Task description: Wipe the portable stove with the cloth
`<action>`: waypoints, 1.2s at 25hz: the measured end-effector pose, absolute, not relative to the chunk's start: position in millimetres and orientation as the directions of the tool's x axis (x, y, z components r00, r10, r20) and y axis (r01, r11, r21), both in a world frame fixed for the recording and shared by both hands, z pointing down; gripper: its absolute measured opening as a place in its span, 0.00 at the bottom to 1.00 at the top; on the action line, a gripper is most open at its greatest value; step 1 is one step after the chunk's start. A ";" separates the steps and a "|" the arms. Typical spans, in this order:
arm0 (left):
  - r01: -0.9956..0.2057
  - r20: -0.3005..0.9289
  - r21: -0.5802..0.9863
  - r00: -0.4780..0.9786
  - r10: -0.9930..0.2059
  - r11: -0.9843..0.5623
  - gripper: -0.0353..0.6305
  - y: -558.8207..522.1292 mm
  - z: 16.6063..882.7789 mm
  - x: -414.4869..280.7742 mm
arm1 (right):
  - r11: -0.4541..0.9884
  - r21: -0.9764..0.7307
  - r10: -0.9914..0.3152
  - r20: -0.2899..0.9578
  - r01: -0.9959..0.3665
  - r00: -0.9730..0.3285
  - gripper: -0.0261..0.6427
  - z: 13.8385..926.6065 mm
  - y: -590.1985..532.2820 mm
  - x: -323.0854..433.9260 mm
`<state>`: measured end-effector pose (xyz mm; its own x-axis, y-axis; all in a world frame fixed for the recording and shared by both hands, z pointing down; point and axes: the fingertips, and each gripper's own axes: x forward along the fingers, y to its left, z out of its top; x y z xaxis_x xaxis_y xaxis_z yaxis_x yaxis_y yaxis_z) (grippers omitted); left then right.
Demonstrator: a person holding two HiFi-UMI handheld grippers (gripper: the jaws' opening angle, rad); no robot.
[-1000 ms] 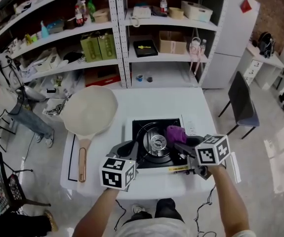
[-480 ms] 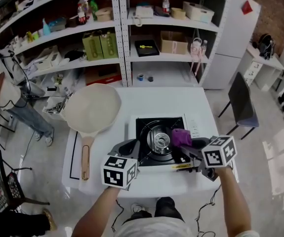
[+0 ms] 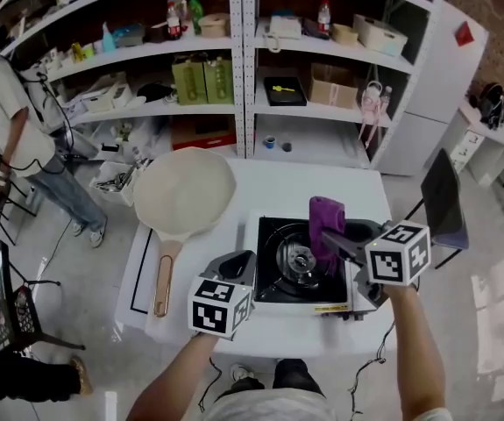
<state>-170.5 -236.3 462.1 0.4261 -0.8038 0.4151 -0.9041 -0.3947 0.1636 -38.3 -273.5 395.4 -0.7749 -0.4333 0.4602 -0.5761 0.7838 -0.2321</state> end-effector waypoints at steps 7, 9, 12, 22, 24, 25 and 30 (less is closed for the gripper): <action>-0.933 0.428 0.159 0.361 -0.829 -0.323 0.06 -237.4 463.2 -188.3 | 0.861 -0.237 -0.332 0.410 -0.451 -0.850 0.14 389.9 -300.3 -119.5; -0.941 0.433 0.157 0.339 -0.835 -0.301 0.06 -236.5 465.3 -194.5 | 0.869 -0.239 -0.315 0.408 -0.433 -0.857 0.14 395.6 -306.0 -139.8; -0.950 0.435 0.149 0.313 -0.844 -0.276 0.06 -234.1 464.9 -201.8 | 0.882 -0.212 -0.302 0.433 -0.422 -0.849 0.14 408.9 -314.4 -163.4; -0.964 0.447 0.143 0.266 -0.854 -0.225 0.06 -221.9 469.2 -228.5 | 0.855 -0.219 -0.278 0.571 -0.470 -0.772 0.14 460.0 -327.4 -180.3; -0.963 0.446 0.143 0.268 -0.854 -0.227 0.06 -220.4 470.1 -230.5 | 0.853 -0.229 -0.269 0.576 -0.468 -0.772 0.14 460.0 -322.2 -179.3; -0.962 0.445 0.143 0.271 -0.853 -0.231 0.06 -219.8 469.8 -231.0 | 0.854 -0.233 -0.263 0.579 -0.465 -0.772 0.14 460.1 -318.8 -178.7; -0.955 0.437 0.150 0.296 -0.849 -0.255 0.06 -215.5 470.0 -227.6 | 0.850 -0.257 -0.239 0.591 -0.460 -0.771 0.14 468.3 -297.0 -174.5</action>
<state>-227.6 -215.5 470.0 0.2956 -0.8493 0.4374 -0.9552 -0.2552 0.1500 -174.5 -297.0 468.3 -0.7705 -0.2387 0.5910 -0.4603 0.8498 -0.2569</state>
